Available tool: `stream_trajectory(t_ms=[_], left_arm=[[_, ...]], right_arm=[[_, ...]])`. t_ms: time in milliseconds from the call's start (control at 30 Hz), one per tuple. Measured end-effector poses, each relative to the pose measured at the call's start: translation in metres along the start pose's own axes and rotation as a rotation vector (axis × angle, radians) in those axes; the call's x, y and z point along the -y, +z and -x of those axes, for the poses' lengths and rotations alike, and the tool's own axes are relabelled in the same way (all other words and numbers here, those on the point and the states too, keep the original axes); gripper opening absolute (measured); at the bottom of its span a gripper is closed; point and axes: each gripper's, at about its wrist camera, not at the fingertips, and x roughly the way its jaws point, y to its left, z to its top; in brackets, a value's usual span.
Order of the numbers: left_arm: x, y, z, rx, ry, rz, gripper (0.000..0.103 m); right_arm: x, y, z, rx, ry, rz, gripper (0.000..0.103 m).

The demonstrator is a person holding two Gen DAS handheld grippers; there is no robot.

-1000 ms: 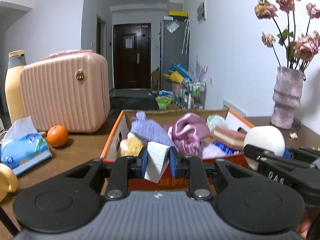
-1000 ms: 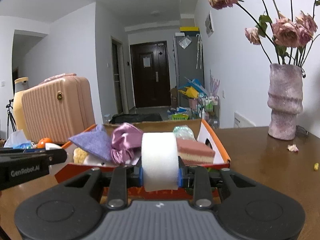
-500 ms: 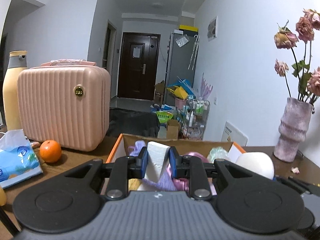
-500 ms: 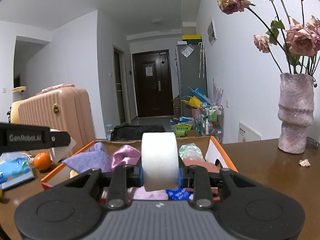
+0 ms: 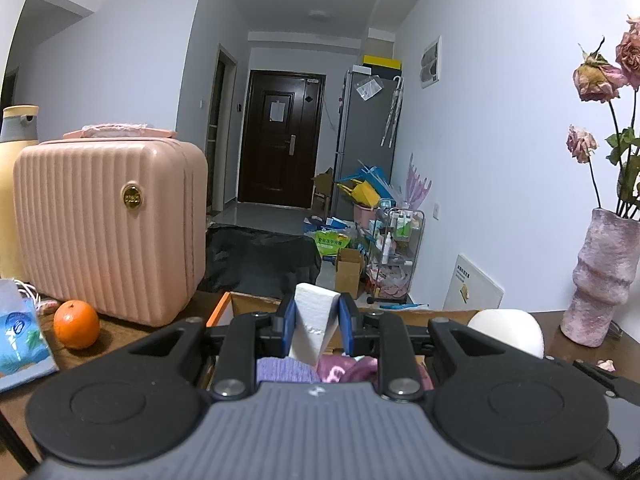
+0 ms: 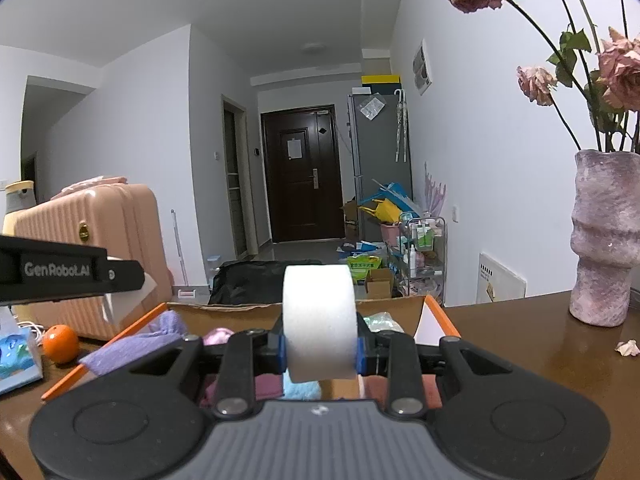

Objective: Organize soft objects
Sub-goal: 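Carry the cylinder in the right tool while the left tool carries the wedge over the box, then open both tools over the box, dropping the foam cylinder and wedge inside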

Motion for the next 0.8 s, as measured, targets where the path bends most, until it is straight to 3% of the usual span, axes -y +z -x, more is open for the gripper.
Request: stream_trajectory(t_ms=[333, 667, 800], left_arm=[[0.003, 0.005, -0.028, 0.011, 0.026, -0.012, 0.023], [-0.001, -0.001, -0.050, -0.027, 0.049, -0.032, 0.023], [-0.006, -0.001, -0.052, -0.038, 0.034, -0.022, 0.033]], right_arm=[[0.005, 0.007, -0.026, -0.014, 0.018, -0.006, 0.029], [0.008, 0.006, -0.038, -0.047, 0.028, 0.012, 0.029], [0.010, 0.007, -0.041, -0.082, 0.033, 0.012, 0.030]])
